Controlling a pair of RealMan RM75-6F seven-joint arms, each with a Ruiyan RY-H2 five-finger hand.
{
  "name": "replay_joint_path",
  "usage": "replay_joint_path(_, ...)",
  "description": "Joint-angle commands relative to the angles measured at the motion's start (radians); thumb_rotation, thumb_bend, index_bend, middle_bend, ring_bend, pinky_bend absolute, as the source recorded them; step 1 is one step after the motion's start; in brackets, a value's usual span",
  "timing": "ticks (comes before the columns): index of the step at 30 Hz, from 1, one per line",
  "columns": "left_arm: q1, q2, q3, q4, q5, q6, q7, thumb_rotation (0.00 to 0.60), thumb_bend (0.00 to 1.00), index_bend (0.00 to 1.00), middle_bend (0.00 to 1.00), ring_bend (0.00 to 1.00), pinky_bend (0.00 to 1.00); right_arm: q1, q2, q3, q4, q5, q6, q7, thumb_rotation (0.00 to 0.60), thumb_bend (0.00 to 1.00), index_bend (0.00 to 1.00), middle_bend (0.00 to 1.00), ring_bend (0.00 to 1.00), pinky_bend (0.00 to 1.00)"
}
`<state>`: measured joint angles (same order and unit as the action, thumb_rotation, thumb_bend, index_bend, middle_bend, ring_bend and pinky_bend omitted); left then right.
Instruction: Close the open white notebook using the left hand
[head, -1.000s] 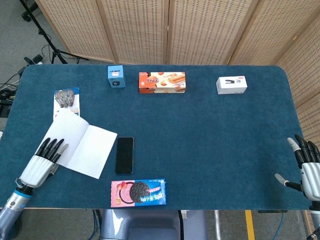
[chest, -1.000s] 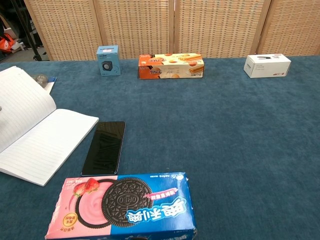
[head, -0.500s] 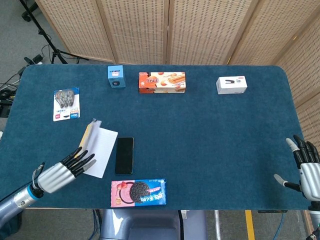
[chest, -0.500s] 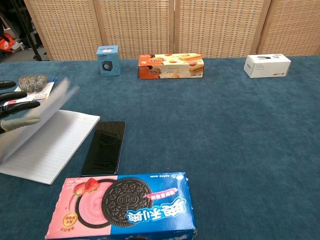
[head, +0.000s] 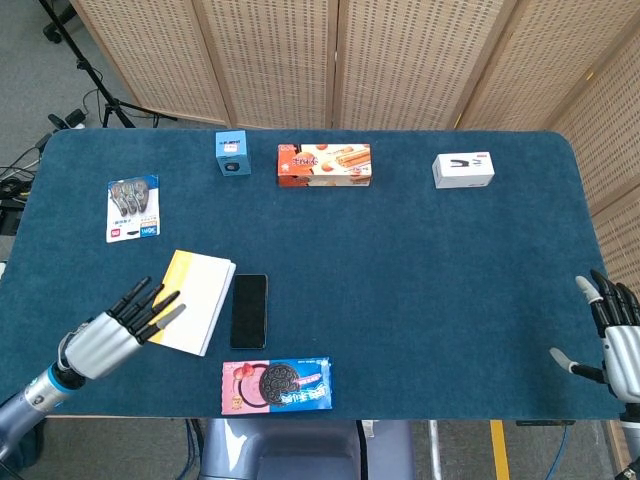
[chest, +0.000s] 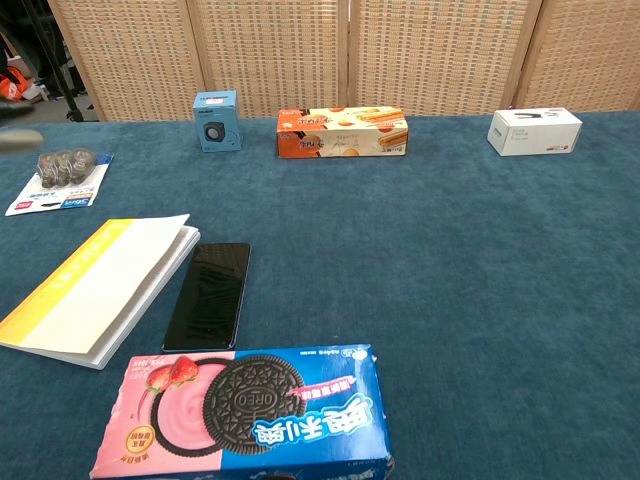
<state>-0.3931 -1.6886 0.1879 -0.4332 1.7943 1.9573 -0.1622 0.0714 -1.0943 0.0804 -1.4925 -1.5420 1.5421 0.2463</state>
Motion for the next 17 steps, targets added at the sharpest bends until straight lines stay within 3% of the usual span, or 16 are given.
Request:
replay_joint_path(1, 0.068, 0.189, -0.126, -0.425, -0.178, -0.074, -0.084, 0.600, 0.15, 0.00, 0.00, 0.00, 0.00, -0.001, 0.000, 0.000, 0.000, -0.001, 0.002, -0.001, 0.600, 0.00, 0.00, 0.00, 0.00, 0.00)
replay_joint_path(6, 0.117, 0.319, -0.140, -0.713, -0.256, -0.133, -0.092, 0.600, 0.16, 0.00, 0.00, 0.00, 0.00, -0.003, -0.001, 0.000, -0.002, -0.003, 0.008, -0.003, 0.600, 0.00, 0.00, 0.00, 0.00, 0.00)
replay_joint_path(9, 0.159, 0.465, -0.110, -0.945, -0.354, -0.266, -0.084, 0.600, 0.16, 0.00, 0.00, 0.00, 0.00, -0.005, -0.001, -0.001, -0.002, -0.008, 0.014, -0.003, 0.600, 0.00, 0.00, 0.00, 0.00, 0.00)
replay_joint_path(17, 0.177, 0.503, -0.112, -1.021, -0.385, -0.344, 0.008, 0.600, 0.16, 0.00, 0.00, 0.00, 0.00, -0.006, -0.001, 0.000, -0.002, -0.006, 0.015, -0.006, 0.600, 0.00, 0.00, 0.00, 0.00, 0.00)
